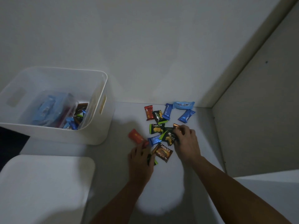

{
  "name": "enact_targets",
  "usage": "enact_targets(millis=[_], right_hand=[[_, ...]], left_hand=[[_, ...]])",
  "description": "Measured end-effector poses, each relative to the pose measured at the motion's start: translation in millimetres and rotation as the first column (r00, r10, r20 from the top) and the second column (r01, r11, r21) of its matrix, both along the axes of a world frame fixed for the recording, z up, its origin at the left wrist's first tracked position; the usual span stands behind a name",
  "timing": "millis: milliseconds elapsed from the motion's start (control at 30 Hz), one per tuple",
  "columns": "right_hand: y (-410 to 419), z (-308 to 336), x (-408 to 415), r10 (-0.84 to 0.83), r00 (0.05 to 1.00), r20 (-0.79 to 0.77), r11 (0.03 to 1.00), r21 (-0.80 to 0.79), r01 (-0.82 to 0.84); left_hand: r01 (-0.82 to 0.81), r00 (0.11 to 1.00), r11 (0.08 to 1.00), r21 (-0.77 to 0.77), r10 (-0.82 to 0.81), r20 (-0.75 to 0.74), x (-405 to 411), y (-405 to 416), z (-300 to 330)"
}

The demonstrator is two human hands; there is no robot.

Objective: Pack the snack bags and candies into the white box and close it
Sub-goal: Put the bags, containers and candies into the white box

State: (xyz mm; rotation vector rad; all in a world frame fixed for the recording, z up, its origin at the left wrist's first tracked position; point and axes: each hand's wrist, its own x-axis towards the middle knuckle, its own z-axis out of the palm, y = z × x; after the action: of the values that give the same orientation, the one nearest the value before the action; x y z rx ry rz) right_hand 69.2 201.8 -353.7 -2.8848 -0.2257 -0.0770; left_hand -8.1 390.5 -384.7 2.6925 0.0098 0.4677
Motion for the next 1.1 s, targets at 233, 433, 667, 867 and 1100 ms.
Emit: enact_targets(millis=[233,433,667,867,1100], right_hand=[[-9.1,6.4,-2.4,-0.019,0.999,-0.048,0.990,0.138,0.026],[-3.8,47.0,8.6,-0.148,0.977,-0.153,0.818,0.537,0.208],[33.8,142.7,35.5,0.013,0.927,-0.374,0.378,0.860,0.342],[98.2,217.3,39.6,0.197,0.905,-0.377,0.184,0.921,0.344],[202.9,256.5,45.8,0.239,0.894,-0.379,0.271,0.910,0.313]], left_hand=[[0.074,0.997,0.997,0.025,-0.074,-0.005,13.3,19.6,7.4],[0.017,0.993,0.984,-0.177,-0.038,-0.116,25.1,22.6,58.9],[0.032,0.992,0.920,-0.390,0.018,0.124,56.2,48.8,154.0],[-0.085,0.988,0.891,-0.446,0.134,0.080,79.5,109.0,217.1],[-0.290,0.950,0.813,-0.505,0.308,-0.049,83.7,211.3,249.3]])
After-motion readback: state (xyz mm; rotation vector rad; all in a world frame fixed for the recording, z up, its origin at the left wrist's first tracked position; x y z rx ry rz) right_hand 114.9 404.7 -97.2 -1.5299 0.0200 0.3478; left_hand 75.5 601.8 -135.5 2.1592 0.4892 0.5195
